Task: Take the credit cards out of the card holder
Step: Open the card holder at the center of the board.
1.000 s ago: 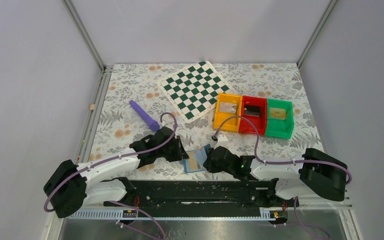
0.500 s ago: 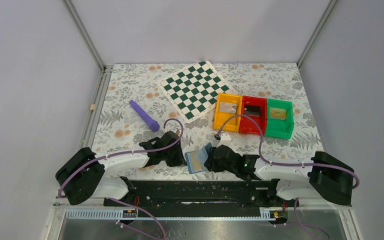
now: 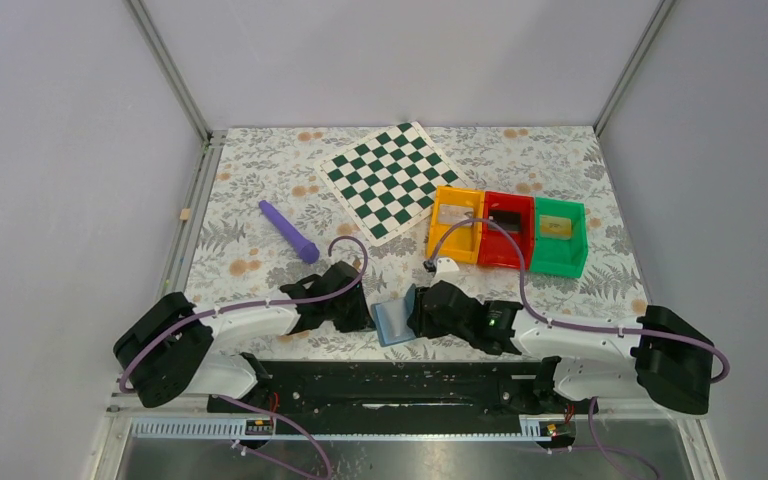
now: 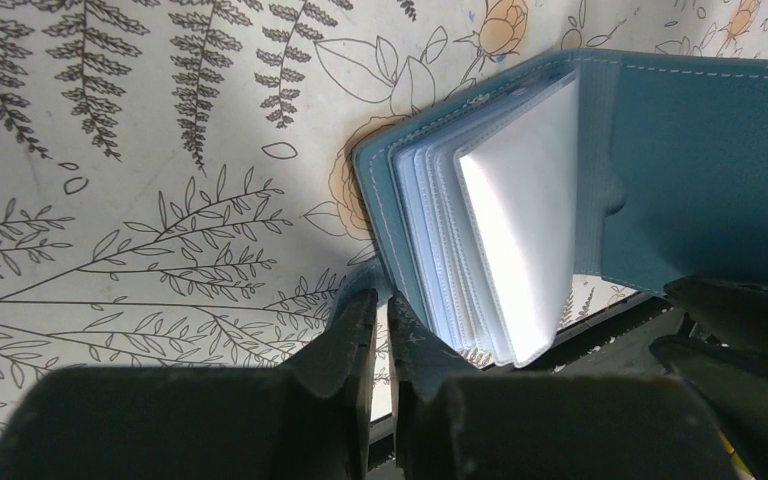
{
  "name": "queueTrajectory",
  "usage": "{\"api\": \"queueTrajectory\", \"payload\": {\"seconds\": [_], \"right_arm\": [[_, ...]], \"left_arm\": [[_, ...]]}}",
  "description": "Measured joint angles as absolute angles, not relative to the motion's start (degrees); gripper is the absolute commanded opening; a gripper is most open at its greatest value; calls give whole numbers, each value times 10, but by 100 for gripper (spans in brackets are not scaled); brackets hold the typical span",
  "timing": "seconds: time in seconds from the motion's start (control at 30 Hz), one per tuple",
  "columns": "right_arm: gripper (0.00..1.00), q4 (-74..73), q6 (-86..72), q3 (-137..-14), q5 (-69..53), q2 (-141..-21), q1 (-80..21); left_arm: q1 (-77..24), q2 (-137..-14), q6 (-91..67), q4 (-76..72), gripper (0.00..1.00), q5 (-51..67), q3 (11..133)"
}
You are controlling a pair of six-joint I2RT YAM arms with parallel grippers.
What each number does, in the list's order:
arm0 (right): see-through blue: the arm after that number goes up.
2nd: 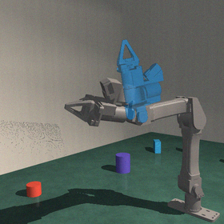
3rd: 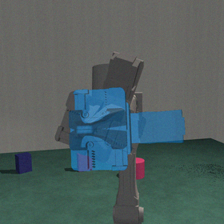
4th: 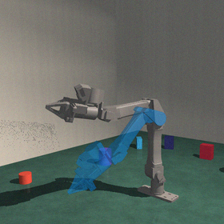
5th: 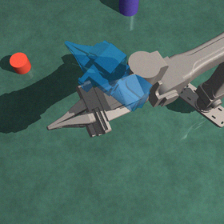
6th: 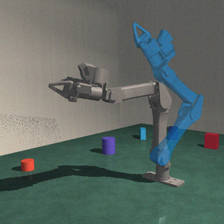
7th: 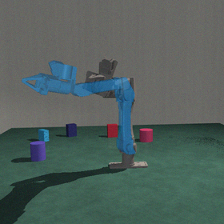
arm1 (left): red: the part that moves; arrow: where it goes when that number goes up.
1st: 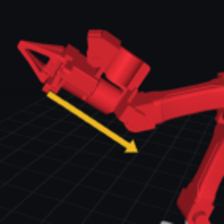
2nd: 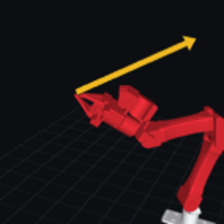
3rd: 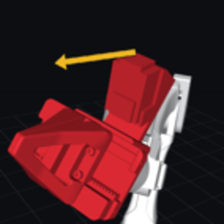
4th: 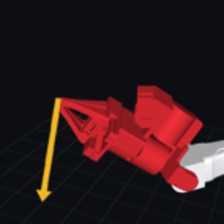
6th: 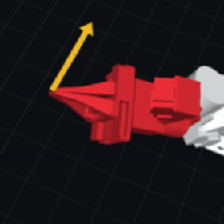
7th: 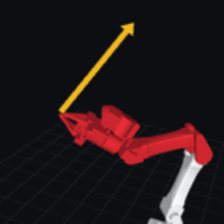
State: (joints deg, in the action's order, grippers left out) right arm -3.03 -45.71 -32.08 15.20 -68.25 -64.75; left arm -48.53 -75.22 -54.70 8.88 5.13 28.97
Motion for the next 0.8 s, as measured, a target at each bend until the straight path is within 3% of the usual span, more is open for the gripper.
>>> {"api": "queueTrajectory", "payload": {"seconds": [0.2,0.33,0.8], "right_arm": [[61,-40,-431,-351,133,-698,-654],[72,-40,-413,-393,135,-730,-672],[78,-53,-375,-430,190,-882,-681]], "left_arm": [[-485,-753,-547,88,1,51,290],[-485,-755,-547,76,0,54,286],[-485,-753,-559,45,0,60,271]]}}
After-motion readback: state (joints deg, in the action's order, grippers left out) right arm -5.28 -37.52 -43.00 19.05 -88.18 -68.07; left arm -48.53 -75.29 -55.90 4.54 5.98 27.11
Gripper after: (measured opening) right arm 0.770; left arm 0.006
